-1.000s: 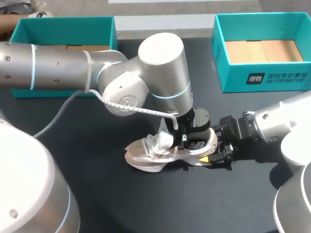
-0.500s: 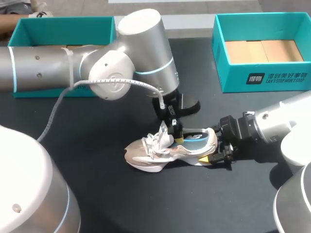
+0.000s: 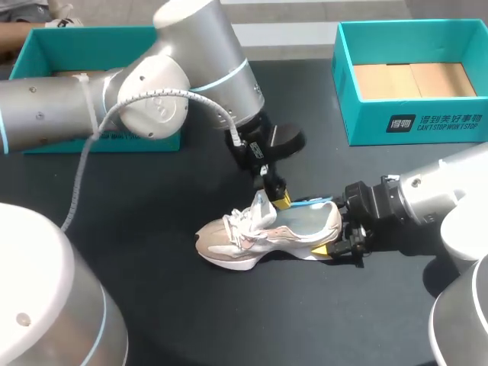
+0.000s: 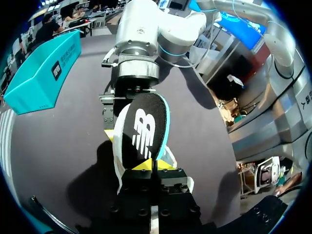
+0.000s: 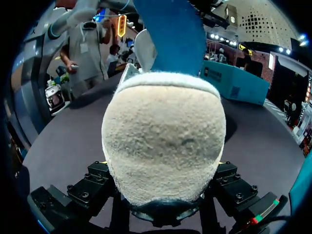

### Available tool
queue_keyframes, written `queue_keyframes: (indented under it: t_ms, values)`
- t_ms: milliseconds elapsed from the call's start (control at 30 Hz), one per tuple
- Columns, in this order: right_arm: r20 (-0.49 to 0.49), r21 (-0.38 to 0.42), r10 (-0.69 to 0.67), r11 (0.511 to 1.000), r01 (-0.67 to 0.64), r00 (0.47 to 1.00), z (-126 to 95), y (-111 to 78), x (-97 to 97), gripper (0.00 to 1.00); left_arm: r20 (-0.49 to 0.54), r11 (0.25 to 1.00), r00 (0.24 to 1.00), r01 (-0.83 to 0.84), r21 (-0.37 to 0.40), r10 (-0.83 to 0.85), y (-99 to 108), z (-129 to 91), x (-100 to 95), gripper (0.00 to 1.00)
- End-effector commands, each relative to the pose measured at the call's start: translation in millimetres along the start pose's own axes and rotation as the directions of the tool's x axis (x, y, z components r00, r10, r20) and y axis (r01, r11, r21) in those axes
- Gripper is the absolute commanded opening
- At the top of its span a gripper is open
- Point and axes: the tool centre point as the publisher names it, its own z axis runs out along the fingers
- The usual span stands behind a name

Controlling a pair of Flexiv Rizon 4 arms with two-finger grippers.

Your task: Take the shoe out of the shoebox, open the shoe tongue, remove and reinsert the insole, then place the shoe into the shoebox

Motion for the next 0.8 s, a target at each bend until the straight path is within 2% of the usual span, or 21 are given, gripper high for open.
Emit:
queue_keyframes:
  t_ms: [33, 300, 533, 567, 633, 800]
  values:
    - [0.002, 0.003, 0.0, 1.0, 0.0, 1.0, 1, 0.6, 0.7, 0.0, 0.009, 1.0, 1.0, -0.013, 0.007, 0.013, -10, 0, 4.9, 0.0]
    - [0.002, 0.003, 0.0, 1.0, 0.0, 1.0, 1, 0.6, 0.7, 0.0, 0.025, 0.998, 0.999, -0.045, 0.047, 0.044, -29, 1, 5.7, 0.0]
    - [0.002, 0.003, 0.0, 1.0, 0.0, 1.0, 1, 0.6, 0.7, 0.0, 0.077, 0.997, 0.996, -0.055, 0.056, 0.051, -30, 12, 8.8, 0.0]
    - [0.002, 0.003, 0.0, 1.0, 0.0, 1.0, 1, 0.6, 0.7, 0.0, 0.089, 0.997, 0.994, -0.06, 0.057, 0.054, -30, 14, 9.2, 0.02]
    - [0.002, 0.003, 0.0, 1.0, 0.0, 1.0, 1, 0.6, 0.7, 0.0, 0.144, 0.996, 0.988, -0.067, 0.061, 0.057, -28, 18, 10.1, 0.28]
    - [0.002, 0.003, 0.0, 1.0, 0.0, 1.0, 1, 0.6, 0.7, 0.0, 0.235, 0.991, 0.968, -0.111, 0.076, 0.09, -27, 22, 14.6, 0.29]
